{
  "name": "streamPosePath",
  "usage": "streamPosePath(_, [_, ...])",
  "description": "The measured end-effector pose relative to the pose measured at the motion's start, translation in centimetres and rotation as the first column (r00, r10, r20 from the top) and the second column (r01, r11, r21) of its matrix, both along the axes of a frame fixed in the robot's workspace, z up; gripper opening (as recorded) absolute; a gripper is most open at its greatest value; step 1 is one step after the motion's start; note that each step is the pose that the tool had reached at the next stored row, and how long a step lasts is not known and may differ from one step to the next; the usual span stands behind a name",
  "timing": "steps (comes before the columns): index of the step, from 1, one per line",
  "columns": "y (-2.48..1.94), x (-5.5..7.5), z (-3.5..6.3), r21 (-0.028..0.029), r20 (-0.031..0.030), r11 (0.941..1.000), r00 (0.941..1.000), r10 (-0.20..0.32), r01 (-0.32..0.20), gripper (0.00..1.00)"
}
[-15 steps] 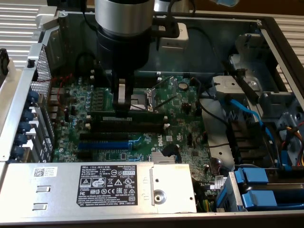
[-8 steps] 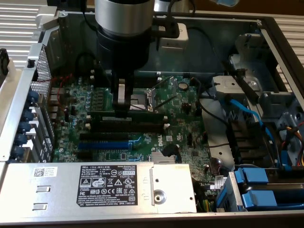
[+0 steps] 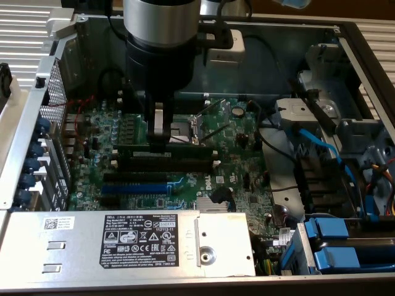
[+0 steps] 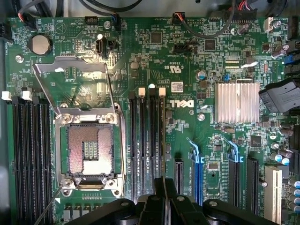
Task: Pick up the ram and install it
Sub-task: 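Insert the ram into the slot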
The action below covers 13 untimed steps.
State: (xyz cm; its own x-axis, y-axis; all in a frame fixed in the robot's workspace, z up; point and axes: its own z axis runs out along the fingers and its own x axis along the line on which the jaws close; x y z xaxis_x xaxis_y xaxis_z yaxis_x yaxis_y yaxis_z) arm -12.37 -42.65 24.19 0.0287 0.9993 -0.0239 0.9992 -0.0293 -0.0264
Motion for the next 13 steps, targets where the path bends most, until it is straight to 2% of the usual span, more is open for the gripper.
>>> streamPosePath(13, [-0.02,0.0,-0.11,-0.0005,0.0001,1.0,1.0,0.005,-0.005,0.12])
